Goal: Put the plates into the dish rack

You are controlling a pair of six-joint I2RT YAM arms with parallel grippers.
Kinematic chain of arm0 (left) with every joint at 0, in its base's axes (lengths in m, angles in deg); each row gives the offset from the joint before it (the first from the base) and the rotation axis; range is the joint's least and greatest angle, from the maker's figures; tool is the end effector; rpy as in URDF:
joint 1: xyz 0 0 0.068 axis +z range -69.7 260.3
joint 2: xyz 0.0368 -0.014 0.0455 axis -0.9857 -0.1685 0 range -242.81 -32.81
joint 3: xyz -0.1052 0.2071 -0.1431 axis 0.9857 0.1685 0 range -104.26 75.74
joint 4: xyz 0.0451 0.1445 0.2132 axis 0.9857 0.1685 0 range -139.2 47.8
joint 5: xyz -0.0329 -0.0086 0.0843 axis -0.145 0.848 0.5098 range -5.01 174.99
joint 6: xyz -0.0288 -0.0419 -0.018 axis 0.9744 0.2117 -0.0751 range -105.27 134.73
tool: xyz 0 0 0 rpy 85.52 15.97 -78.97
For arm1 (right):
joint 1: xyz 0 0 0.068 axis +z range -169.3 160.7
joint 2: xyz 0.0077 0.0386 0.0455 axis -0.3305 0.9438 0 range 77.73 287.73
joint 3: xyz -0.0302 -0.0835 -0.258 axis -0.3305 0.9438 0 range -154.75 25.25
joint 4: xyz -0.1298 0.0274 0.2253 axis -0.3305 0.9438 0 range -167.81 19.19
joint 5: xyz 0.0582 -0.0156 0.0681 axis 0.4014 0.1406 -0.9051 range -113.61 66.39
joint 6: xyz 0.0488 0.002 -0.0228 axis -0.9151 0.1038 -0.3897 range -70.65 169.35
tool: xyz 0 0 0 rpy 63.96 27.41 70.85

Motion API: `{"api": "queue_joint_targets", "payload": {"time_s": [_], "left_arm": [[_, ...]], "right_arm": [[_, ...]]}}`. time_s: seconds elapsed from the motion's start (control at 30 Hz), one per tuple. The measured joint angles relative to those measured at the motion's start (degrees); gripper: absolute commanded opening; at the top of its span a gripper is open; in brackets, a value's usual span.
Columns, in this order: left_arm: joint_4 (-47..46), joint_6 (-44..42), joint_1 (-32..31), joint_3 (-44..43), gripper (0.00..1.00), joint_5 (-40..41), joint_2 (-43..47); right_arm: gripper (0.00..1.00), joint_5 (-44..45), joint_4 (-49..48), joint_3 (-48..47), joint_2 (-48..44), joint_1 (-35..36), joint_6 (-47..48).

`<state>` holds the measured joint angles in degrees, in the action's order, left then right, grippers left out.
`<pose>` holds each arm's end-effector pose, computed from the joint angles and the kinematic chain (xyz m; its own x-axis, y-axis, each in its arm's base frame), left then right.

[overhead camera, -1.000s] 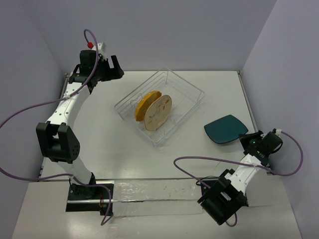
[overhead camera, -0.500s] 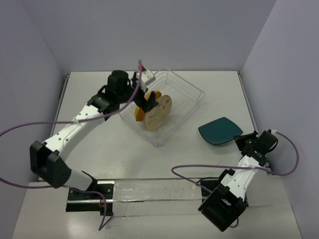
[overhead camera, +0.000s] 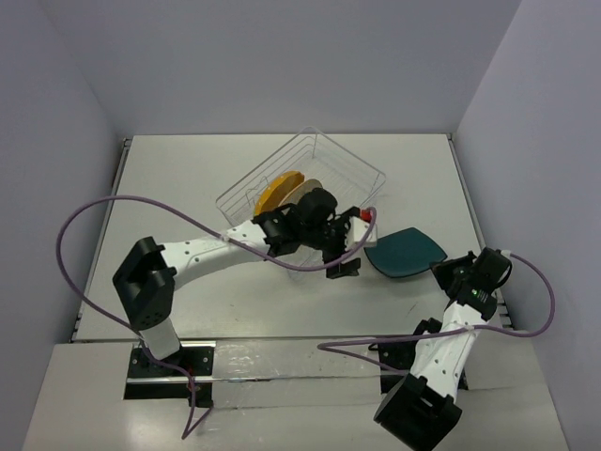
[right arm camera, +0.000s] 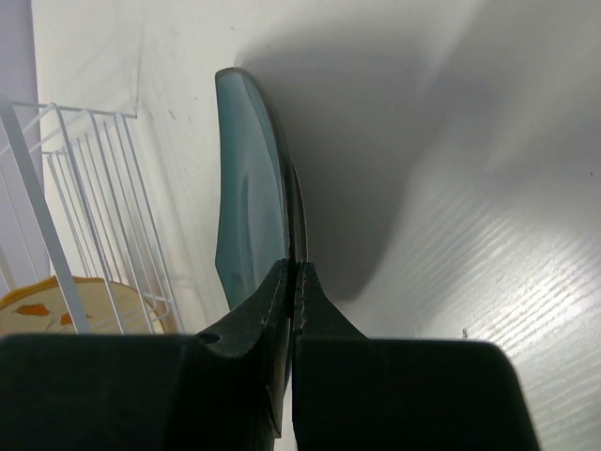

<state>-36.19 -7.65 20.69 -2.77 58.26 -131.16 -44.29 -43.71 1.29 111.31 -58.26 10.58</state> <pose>0.1875 -0.3514 0.2905 0.1124 0.4807 -0.8697 0.9936 -0.0618 0.0943 0.1082 -0.0716 0.2035 -0.1749 0.8949 -0.4106 0.6404 0.4202 0.6429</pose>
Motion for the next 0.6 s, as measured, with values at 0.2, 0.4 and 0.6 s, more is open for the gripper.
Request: {"api": "queue_joint_targets", "payload": {"time_s": [0.2,0.4,0.6], "left_arm": [[-3.83,1.7,-4.38,0.0,0.99,1.94,-3.01],[-8.68,15.81,-4.78,-1.81,0.99,4.07,-5.33],[-10.99,40.6,-4.46,-4.12,0.99,4.43,-7.89]], "right_arm": [[0.0,1.05,2.23,-2.31,-0.26,1.21,-0.14],[0.0,2.02,2.87,-2.77,-1.0,2.92,0.68],[0.0,3.84,4.22,-3.44,-0.72,4.51,0.48]]}}
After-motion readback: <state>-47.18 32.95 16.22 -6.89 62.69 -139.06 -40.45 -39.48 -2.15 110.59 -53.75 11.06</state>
